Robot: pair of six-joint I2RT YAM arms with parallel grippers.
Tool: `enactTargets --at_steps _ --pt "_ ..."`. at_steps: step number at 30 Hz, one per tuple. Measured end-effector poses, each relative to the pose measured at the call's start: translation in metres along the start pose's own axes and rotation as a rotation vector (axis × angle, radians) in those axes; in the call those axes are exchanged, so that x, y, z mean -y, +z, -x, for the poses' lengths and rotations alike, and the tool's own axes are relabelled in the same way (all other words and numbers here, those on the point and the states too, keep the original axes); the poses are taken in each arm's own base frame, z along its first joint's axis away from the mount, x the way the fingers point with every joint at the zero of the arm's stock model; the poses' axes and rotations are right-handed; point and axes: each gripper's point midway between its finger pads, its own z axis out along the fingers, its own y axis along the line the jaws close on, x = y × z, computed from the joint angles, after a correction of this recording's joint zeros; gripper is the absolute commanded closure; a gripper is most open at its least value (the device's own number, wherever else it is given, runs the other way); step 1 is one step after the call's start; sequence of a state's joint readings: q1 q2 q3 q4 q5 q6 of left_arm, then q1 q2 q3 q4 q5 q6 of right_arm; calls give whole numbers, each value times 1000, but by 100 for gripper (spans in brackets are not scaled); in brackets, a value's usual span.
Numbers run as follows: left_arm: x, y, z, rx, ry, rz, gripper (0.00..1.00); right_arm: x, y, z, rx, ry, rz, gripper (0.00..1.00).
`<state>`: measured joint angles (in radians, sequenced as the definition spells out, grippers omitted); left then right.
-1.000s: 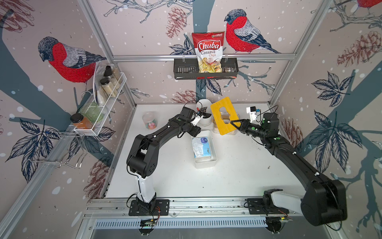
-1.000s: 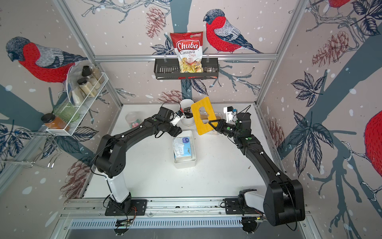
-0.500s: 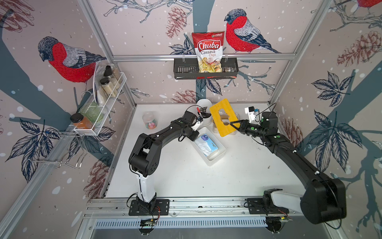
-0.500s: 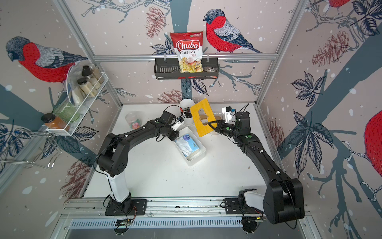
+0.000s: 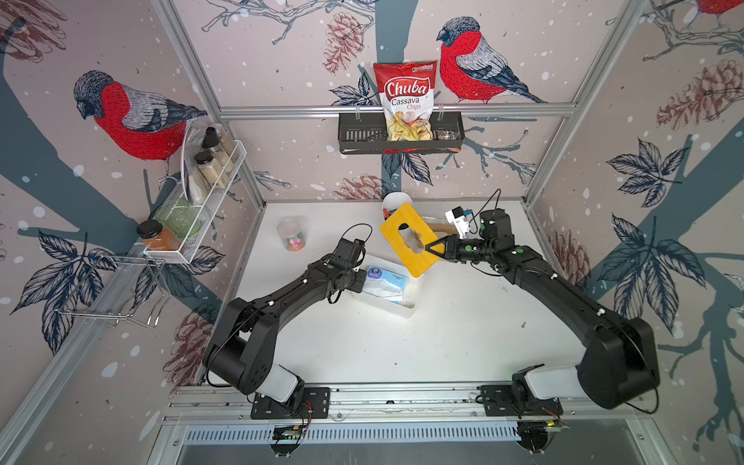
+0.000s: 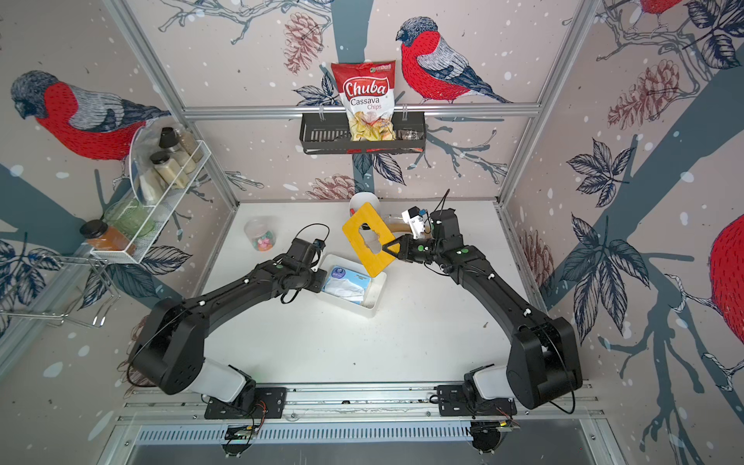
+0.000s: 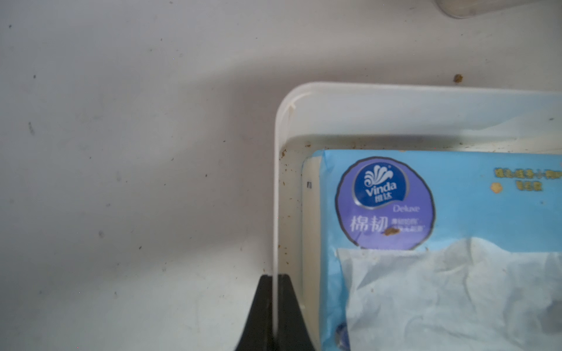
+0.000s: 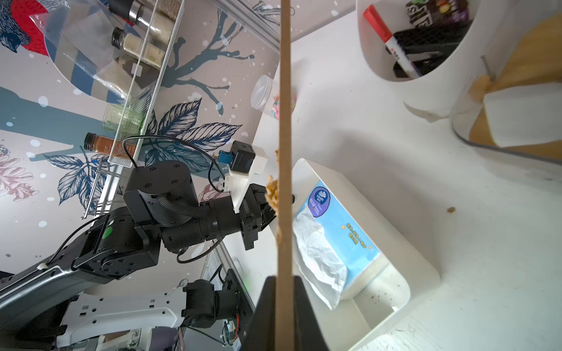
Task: Put the tissue paper into the tissue box
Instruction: Adjust the tissue box at the center of the board, then close the box lid on the tissue box.
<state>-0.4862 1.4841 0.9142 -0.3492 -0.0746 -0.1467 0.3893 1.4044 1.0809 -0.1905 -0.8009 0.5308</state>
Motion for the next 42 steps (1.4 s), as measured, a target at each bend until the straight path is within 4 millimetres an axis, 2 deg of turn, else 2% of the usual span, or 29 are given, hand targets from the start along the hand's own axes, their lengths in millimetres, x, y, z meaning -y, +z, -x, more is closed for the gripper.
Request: enactTargets --at_steps 5,9,11,14,17,20,24,26,32,40,42 --pt "-2 0 -10 -9 -111 5 100 -6 12 -18 -108 -5 28 100" --pt "0 -2 -14 -11 -162 -8 86 -8 13 -32 -176 2 46 100" --pt "2 -8 -9 4 -175 -23 74 -8 13 -32 -196 -6 47 100" --pt "4 -28 17 82 -183 -42 57 -7 14 -36 -232 -19 43 100" --pt "0 -50 40 150 -177 -55 49 -7 14 -41 -271 -40 37 100" --pt "-4 -72 52 180 -153 -93 45 -9 14 -47 -299 -81 38 100" --pt "-3 -106 68 262 -110 -195 20 -18 19 -63 -364 -166 58 100" --pt "4 -118 70 290 -78 -264 14 -26 24 -67 -391 -220 79 100" --pt "33 -137 69 308 12 -451 9 -40 32 -76 -436 -328 139 100" --pt "41 -139 54 268 22 -568 4 -58 32 -90 -468 -414 232 100" --pt "45 -138 48 250 20 -619 9 -62 30 -93 -470 -431 257 100"
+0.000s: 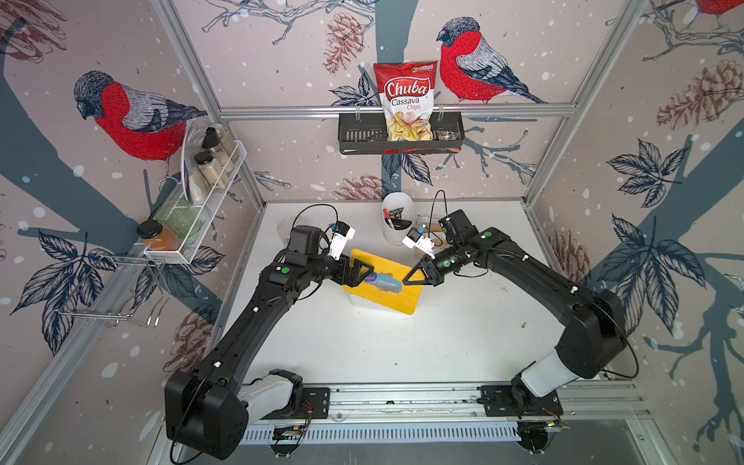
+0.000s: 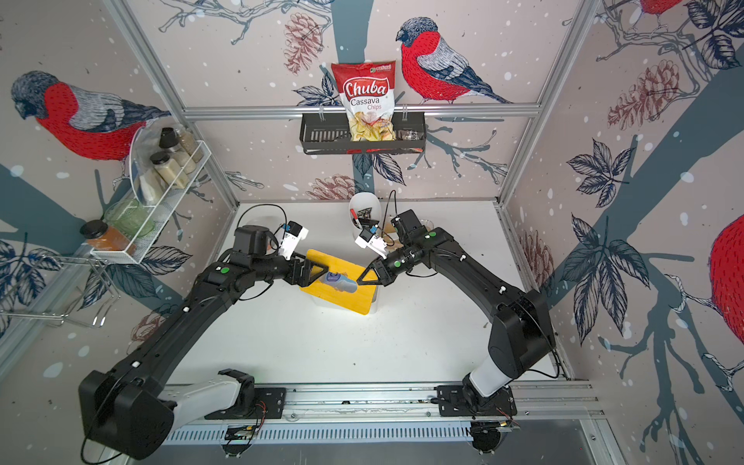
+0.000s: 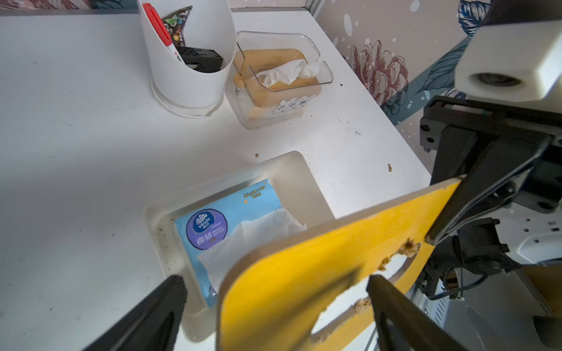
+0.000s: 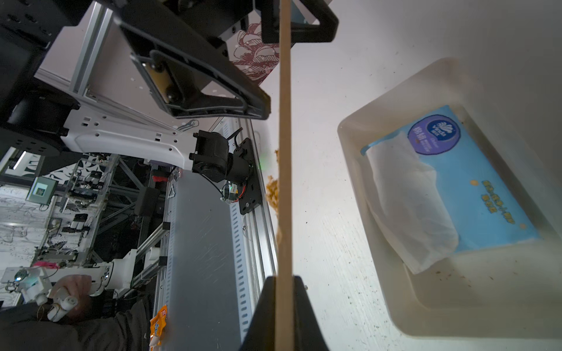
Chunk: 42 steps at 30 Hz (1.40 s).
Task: Put the tissue paper into the tissue box
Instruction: Close the box lid on the tissue box.
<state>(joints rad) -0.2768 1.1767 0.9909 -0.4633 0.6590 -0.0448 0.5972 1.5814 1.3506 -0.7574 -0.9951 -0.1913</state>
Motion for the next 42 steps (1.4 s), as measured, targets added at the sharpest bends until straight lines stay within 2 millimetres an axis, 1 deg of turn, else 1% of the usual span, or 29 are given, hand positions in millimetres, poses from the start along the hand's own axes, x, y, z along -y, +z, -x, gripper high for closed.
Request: enactTargets --at_steps 3,5,9,12,15,17,18,19,21,24,27,31,34,38,42 --pt "8 3 -12 -22 -27 -84 23 -3 1 -3 -8 -13 14 100" --pt "18 3 -16 -23 -37 -152 35 -4 0 -3 -6 -27 27 100" --pt "26 3 -19 -19 -47 -227 55 -4 -4 -5 -3 -26 40 99" --pt "31 3 -18 -7 -37 -285 70 -3 -10 -5 7 -7 51 95" --pt "42 0 -18 6 -30 -381 84 -3 -16 -5 21 1 65 88" --pt "52 -4 -18 8 -43 -455 91 -1 -19 -4 33 -6 67 79" --pt "59 -8 -17 11 -47 -500 95 1 -21 -3 40 -9 57 72" --pt "63 -10 -16 15 -51 -528 98 4 -22 -2 46 -9 49 69" --pt "66 -12 -14 23 -69 -546 100 9 -23 2 62 -7 32 60" --pt "65 -11 -11 32 -106 -539 100 8 -28 7 104 -18 42 50" --pt "65 -14 -7 58 -124 -530 100 7 -34 9 148 -4 59 45" --pt "64 -21 1 105 -150 -528 100 3 -42 8 201 18 84 43" --pt "63 -27 10 154 -174 -529 100 -2 -44 8 238 38 110 50" --pt "65 -33 18 190 -212 -551 100 -10 -47 13 297 62 140 67" --pt "68 -36 23 210 -222 -576 100 -16 -49 23 344 81 161 81"
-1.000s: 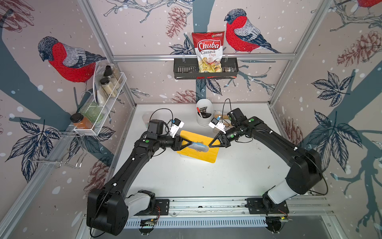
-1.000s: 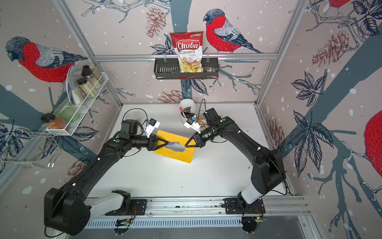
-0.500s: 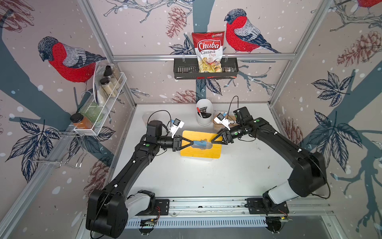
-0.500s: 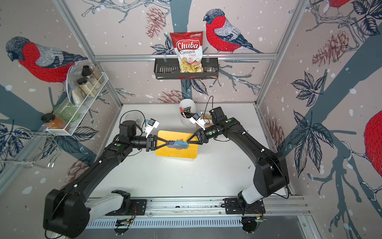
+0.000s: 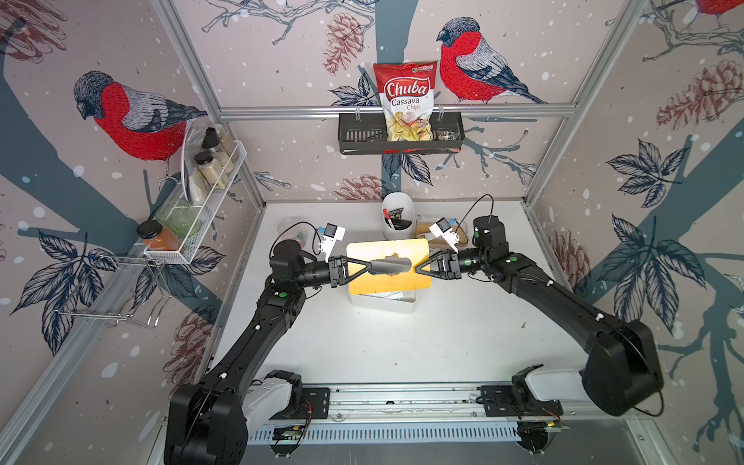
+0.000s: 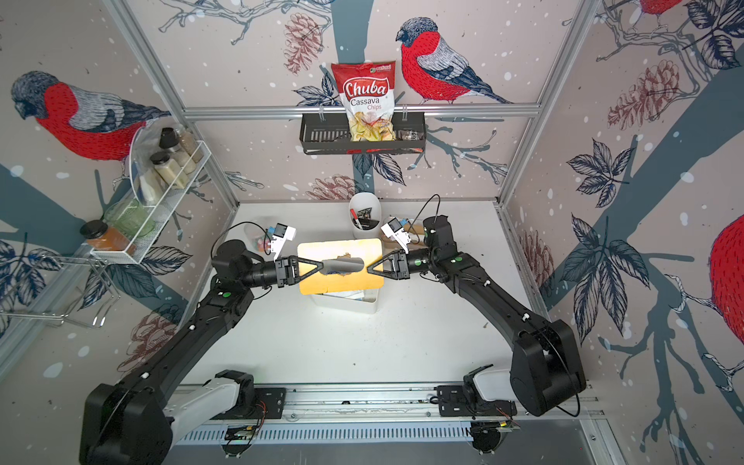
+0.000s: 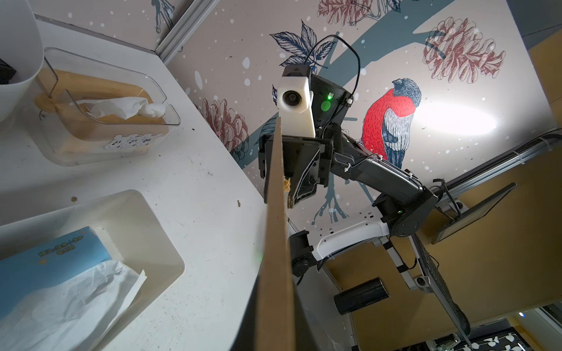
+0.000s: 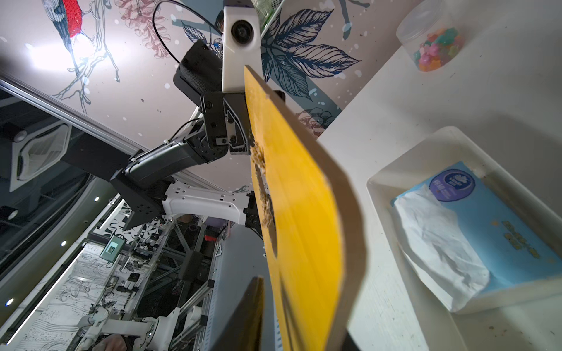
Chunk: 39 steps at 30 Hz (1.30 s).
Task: Put the tissue paper into the tissue box
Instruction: Close the box lid on the tissue box.
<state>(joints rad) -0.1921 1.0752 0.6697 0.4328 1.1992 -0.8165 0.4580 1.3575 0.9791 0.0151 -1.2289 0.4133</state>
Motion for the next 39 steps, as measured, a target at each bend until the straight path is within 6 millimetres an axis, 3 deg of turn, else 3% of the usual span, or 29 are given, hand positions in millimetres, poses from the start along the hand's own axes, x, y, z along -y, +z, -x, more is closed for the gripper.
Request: enactTargets --at_steps 6,10,12,18,23,29,39 --pt "-2 0 -2 8 -15 -33 100 -9 0 6 20 23 51 100" --pt "-9 2 0 15 -33 -31 69 -7 -2 7 32 55 50 100" --pt "-25 -1 2 40 -75 9 58 -4 -6 11 52 75 28 100" --pt "-72 -25 17 150 -120 213 32 21 -28 14 116 168 -63 100" --pt "-113 -40 26 160 -82 495 20 48 -25 -1 119 315 -144 100" --pt "-148 -37 -11 24 -126 646 12 70 -12 -20 91 452 -193 100" --pt "-171 -31 -28 -61 -139 719 9 101 2 -42 106 634 -254 100"
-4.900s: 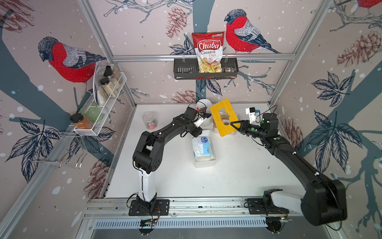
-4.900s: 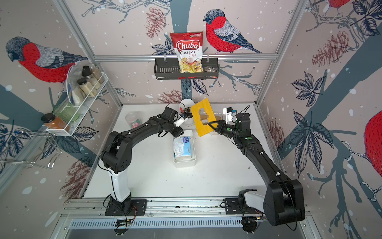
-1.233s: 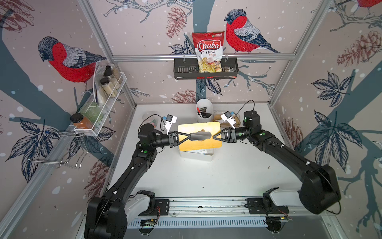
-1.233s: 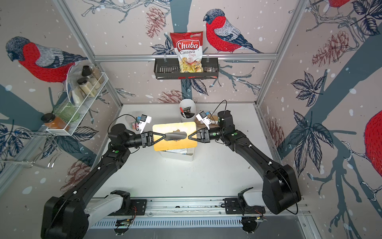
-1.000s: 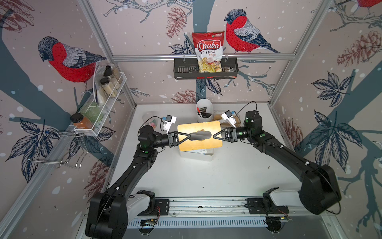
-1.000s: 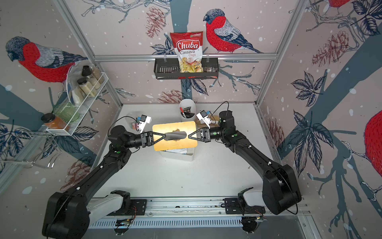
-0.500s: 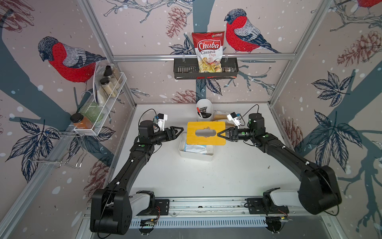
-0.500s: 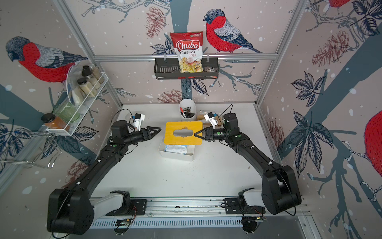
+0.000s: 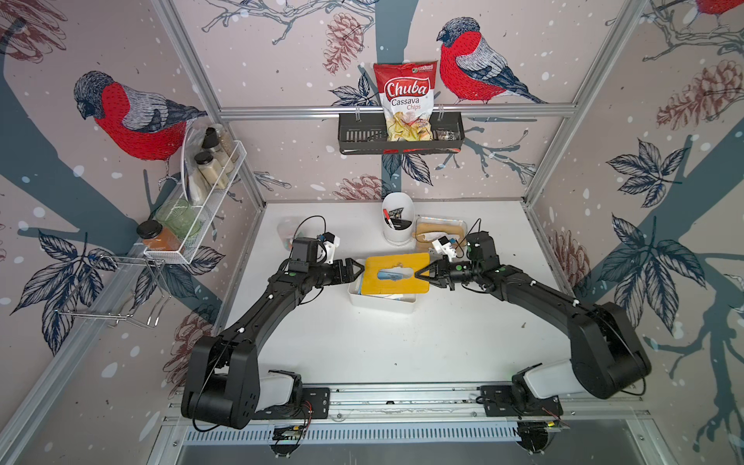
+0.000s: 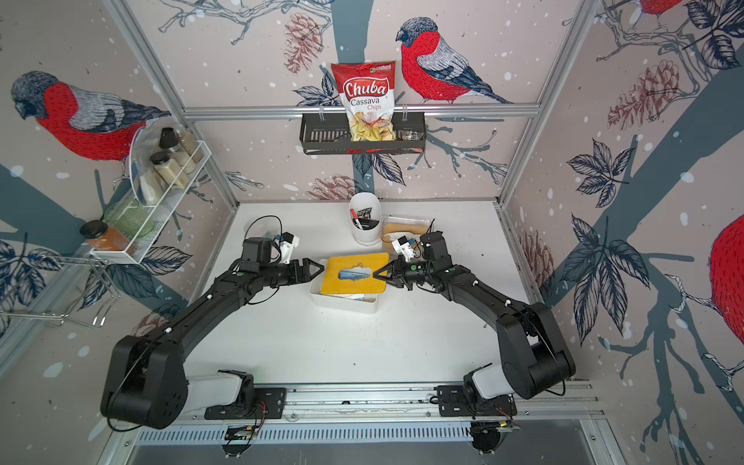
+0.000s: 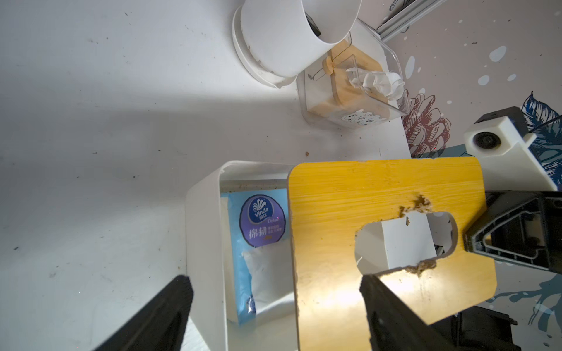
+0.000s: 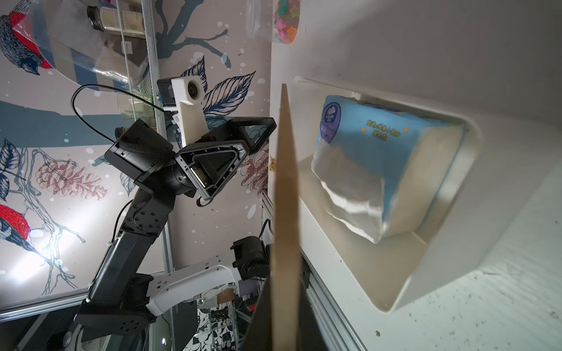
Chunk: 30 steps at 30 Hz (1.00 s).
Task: Put the tissue paper into the tissue box
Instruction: Close the box lid on the tissue box.
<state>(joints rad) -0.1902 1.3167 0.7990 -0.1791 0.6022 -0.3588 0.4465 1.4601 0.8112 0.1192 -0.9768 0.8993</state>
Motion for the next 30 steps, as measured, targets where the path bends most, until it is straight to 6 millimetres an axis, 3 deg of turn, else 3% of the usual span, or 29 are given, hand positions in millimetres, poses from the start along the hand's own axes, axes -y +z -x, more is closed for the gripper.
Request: enactTargets --at_steps 17,30 --pt "-3 21 -16 -70 -44 -2 5 7 28 -1 -9 49 23 100" --pt "0 27 -16 -67 -49 -16 5 10 33 0 6 64 33 100"
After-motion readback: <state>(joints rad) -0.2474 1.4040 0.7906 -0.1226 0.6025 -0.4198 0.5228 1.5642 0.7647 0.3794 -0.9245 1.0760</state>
